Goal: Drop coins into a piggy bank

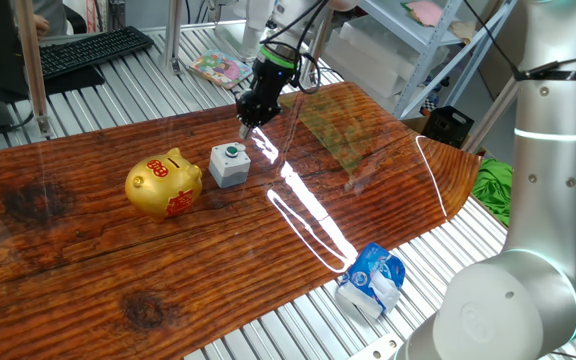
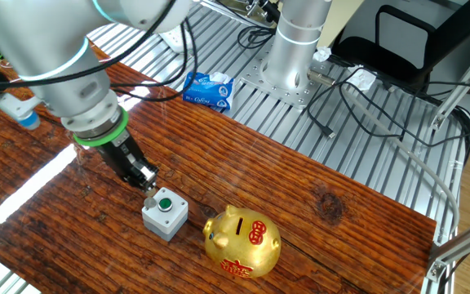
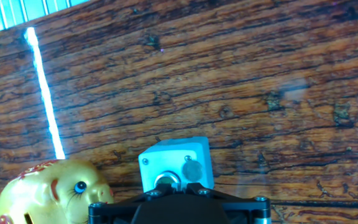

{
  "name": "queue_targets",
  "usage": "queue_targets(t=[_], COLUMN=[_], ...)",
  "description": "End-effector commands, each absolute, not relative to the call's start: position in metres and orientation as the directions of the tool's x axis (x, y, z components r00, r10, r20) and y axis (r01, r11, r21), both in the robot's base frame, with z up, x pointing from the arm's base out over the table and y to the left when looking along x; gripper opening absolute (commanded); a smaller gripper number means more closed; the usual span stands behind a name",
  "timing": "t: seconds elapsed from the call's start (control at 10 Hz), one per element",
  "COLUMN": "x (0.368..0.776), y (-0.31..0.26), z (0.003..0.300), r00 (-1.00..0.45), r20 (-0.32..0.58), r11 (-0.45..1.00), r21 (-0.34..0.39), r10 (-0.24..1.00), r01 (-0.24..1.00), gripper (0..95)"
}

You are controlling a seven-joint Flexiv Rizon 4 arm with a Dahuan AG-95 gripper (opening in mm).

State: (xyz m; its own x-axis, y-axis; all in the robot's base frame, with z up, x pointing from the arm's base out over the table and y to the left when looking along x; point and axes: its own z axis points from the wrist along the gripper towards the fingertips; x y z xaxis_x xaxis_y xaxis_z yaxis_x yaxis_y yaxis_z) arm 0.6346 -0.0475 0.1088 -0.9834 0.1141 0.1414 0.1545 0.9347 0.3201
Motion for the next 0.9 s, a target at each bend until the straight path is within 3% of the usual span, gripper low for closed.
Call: queue_targets(t=[0.1,0.9], x=[0.6341,0.6379], y=[-0.0486,-0.0488], z=[0.1088,0.1006], r00=[-0.982,-0.977], r20=[0.152,0.187], r11=[0.927,0.900], r21=[0.339,0.400], r10=[0.116,0.106], r01=[0.162,0.174], gripper=[0.0,0.0])
